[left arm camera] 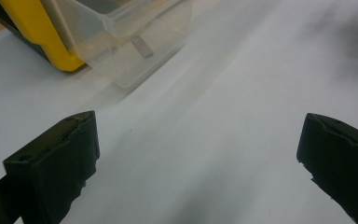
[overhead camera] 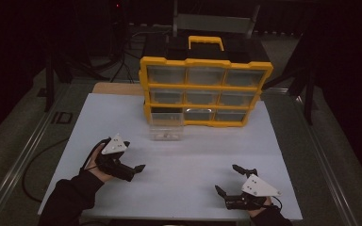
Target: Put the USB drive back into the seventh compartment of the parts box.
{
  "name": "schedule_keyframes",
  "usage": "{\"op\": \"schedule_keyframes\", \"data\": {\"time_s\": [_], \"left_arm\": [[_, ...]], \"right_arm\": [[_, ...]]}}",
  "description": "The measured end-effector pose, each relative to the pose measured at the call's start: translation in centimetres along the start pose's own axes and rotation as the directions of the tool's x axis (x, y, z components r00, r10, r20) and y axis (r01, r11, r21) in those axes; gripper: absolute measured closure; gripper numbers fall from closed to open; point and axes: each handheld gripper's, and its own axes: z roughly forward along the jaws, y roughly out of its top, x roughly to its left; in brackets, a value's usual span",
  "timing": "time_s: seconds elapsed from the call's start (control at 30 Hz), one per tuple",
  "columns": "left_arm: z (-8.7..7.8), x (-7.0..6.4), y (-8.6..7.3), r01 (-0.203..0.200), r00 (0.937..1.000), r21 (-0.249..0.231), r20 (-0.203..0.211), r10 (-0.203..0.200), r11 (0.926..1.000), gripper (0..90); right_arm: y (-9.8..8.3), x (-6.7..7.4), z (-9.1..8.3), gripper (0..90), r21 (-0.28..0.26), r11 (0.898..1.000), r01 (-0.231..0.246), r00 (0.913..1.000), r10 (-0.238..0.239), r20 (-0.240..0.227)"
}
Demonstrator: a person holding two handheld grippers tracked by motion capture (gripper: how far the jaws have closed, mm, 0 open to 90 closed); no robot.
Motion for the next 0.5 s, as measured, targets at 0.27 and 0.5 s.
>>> {"op": "schedule_keyframes", "data": {"time_s": [0.27,0.5], "left_arm": [[-0.3,-0.8,-2.6,0.015,0.9999,0.006,-0.009,-0.015,0.9999,0.2],[-0.6,-1.5,-4.1,0.021,0.9994,0.012,-0.027,-0.02,0.9997,0.2]], "right_arm": [[0.0,0.0,0.0,8.8,0.001,1.0,0.001,1.0,-0.001,-0.001],[0.0,0.1,0.0,8.8,0.003,1.0,-0.001,1.0,0.001,0.0]]}}
